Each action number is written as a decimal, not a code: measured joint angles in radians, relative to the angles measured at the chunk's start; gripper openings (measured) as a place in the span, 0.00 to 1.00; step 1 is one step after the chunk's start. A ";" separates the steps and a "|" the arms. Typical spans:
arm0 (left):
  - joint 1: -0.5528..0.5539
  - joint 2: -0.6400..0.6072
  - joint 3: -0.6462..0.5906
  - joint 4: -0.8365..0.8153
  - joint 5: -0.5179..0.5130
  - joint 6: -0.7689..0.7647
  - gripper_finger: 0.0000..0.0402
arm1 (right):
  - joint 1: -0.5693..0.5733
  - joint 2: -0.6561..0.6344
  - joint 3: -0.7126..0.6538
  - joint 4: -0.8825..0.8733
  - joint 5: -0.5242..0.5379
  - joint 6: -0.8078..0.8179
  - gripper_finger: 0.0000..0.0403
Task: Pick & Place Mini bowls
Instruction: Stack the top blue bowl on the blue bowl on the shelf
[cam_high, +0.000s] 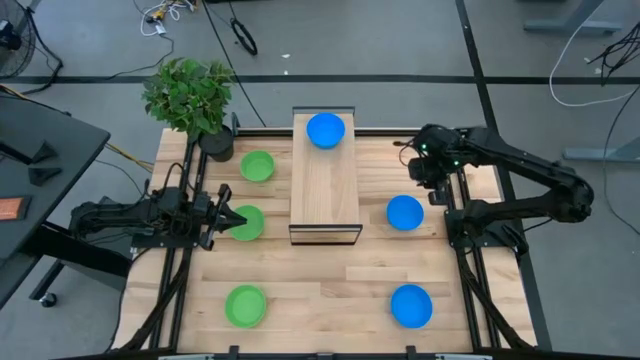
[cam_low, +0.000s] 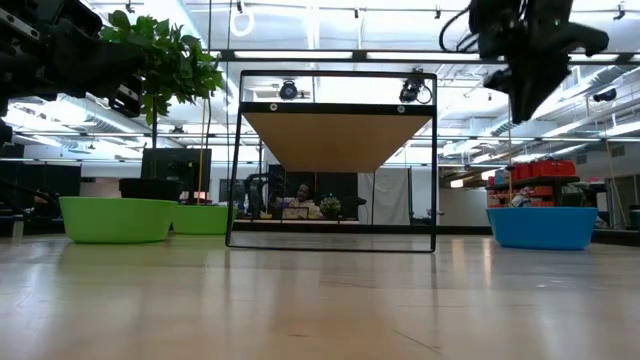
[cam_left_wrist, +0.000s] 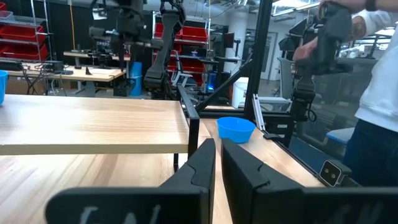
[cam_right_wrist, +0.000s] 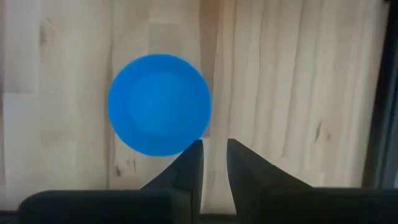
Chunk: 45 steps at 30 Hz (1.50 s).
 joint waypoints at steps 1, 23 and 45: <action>0.000 0.000 0.000 0.000 0.000 0.000 0.07 | 0.000 0.000 -0.016 0.005 0.000 0.017 0.18; 0.000 0.000 0.000 0.000 0.000 0.000 0.07 | 0.000 0.086 -0.179 0.156 -0.012 0.153 0.29; 0.000 0.000 0.000 0.000 0.000 0.000 0.07 | 0.000 0.237 -0.179 0.336 -0.009 0.045 0.32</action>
